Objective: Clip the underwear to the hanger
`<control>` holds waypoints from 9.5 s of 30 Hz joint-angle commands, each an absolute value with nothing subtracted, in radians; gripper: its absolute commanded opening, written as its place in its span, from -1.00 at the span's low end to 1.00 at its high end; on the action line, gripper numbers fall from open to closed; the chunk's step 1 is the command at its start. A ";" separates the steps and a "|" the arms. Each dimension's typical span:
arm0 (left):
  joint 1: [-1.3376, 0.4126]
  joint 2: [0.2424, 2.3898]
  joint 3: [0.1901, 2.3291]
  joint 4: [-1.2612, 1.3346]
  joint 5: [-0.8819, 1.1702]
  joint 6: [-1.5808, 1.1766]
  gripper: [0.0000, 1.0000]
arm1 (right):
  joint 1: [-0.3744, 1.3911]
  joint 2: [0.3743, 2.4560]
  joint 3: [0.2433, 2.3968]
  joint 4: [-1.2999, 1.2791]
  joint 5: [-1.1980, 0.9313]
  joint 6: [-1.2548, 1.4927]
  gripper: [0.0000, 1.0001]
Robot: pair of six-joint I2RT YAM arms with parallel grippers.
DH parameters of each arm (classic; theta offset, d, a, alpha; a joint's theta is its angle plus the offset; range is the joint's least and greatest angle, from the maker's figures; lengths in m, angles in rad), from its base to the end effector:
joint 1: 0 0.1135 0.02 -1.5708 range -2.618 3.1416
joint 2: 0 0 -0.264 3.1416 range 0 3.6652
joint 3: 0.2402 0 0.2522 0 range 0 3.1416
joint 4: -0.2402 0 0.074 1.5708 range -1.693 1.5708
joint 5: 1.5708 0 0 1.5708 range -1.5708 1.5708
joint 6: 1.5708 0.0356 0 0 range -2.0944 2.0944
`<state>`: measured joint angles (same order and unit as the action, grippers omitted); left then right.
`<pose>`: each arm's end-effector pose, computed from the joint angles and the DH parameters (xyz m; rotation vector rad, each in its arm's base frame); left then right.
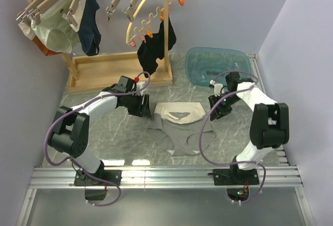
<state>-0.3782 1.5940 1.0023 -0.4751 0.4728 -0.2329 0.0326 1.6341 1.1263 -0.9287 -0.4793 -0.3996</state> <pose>0.2858 -0.1310 0.1980 0.3611 2.6663 -0.8250 0.2934 0.0260 0.2056 -0.6575 2.7766 0.6504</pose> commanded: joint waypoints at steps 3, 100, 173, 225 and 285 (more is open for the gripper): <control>-0.400 1.641 1.019 -0.416 0.471 -0.284 0.26 | 0.061 1.721 1.141 -0.899 -0.514 -0.322 0.02; -0.700 1.479 1.478 -0.661 0.626 0.198 -0.99 | -0.163 1.624 1.533 -1.163 -0.689 -0.319 -1.00; -0.477 1.679 1.150 -0.454 0.356 -0.135 -0.09 | 0.140 1.822 1.333 -0.868 -0.428 -0.252 -0.16; -0.360 1.715 1.120 -0.465 0.334 -0.097 -0.24 | 0.232 1.867 1.459 -0.831 -0.459 -0.202 -0.03; -0.837 1.746 1.399 -0.730 0.506 0.373 -0.07 | 0.025 1.779 1.385 -1.019 -0.658 -0.302 -0.20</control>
<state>-0.8062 1.7988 1.3979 -0.7715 0.5453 0.3515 0.0319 1.7802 1.3849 -1.0103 -0.6384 -0.2893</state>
